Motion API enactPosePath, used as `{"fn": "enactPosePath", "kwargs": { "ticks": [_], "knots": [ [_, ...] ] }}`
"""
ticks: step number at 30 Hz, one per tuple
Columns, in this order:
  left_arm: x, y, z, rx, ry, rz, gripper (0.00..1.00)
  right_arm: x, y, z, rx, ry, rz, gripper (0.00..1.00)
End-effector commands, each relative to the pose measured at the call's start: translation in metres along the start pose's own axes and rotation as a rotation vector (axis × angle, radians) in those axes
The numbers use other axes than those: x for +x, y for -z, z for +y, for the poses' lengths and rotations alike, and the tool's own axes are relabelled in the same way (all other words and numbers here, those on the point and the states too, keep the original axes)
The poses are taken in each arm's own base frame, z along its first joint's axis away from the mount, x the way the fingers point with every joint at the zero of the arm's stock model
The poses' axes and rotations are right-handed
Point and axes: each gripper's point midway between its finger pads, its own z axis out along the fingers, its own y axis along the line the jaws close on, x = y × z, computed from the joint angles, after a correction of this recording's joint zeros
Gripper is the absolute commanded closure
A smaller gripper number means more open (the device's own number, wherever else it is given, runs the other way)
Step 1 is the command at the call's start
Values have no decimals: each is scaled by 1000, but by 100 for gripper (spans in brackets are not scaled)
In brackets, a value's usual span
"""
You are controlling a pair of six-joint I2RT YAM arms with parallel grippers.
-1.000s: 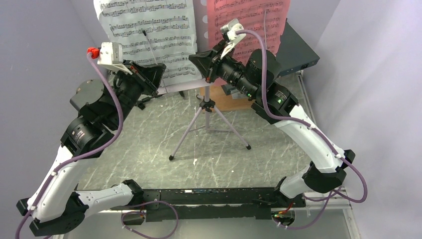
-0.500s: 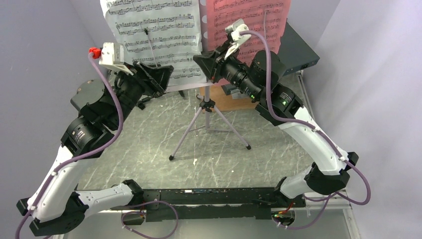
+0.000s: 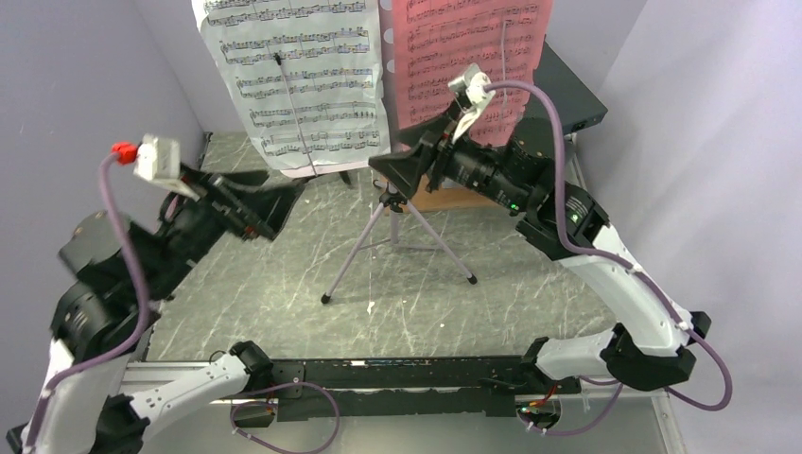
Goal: Set up the instrument practice props
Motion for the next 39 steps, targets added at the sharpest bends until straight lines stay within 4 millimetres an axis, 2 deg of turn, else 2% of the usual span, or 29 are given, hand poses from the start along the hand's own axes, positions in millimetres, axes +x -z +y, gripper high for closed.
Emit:
{"fn": "enactPosePath", "kwargs": {
  "ticks": [1, 4, 7, 11, 12, 13, 14, 17, 19, 22, 25, 26, 28, 31, 34, 36, 39],
  "knots": [
    [54, 35, 8, 44, 14, 175, 1, 6, 37, 40, -192, -52, 48, 25],
    [114, 54, 31, 3, 56, 323, 1, 33, 65, 65, -347, -52, 111, 16],
    [166, 68, 54, -78, 144, 428, 1, 74, 93, 80, -467, -55, 182, 10],
    [234, 71, 89, -224, 277, 515, 1, 150, 113, 64, -405, -111, 275, 5],
    [250, 70, 99, -277, 309, 521, 0, 178, 118, 57, -374, -140, 311, 5],
    [265, 69, 109, -324, 339, 532, 0, 188, 117, 53, -348, -157, 316, 4],
    [278, 68, 121, -388, 369, 528, 0, 209, 121, 47, -324, -180, 341, 4],
    [310, 61, 149, -527, 391, 526, 1, 247, 124, 37, -272, -229, 405, 4],
    [321, 56, 169, -629, 344, 530, 1, 261, 126, 33, -249, -245, 437, 4],
    [321, 46, 194, -761, 247, 550, 1, 269, 126, 28, -219, -239, 459, 4],
    [314, 22, 212, -784, 295, 575, 1, 271, 127, 21, -186, -226, 446, 4],
    [305, 20, 231, -827, 357, 552, 1, 272, 127, 19, -176, -219, 442, 4],
    [294, 15, 254, -868, 464, 529, 0, 274, 130, 17, -163, -211, 437, 4],
    [266, 5, 288, -907, 622, 411, 1, 277, 135, 15, -151, -204, 425, 4],
    [243, -8, 328, -959, 892, 241, 0, 279, 140, 14, -150, -200, 408, 4],
    [239, -31, 347, -915, 1093, 157, 0, 281, 142, 13, -146, -191, 401, 4],
    [233, -79, 380, -812, 1282, 31, 1, 283, 144, 10, -140, -173, 405, 4]
  ]
}}
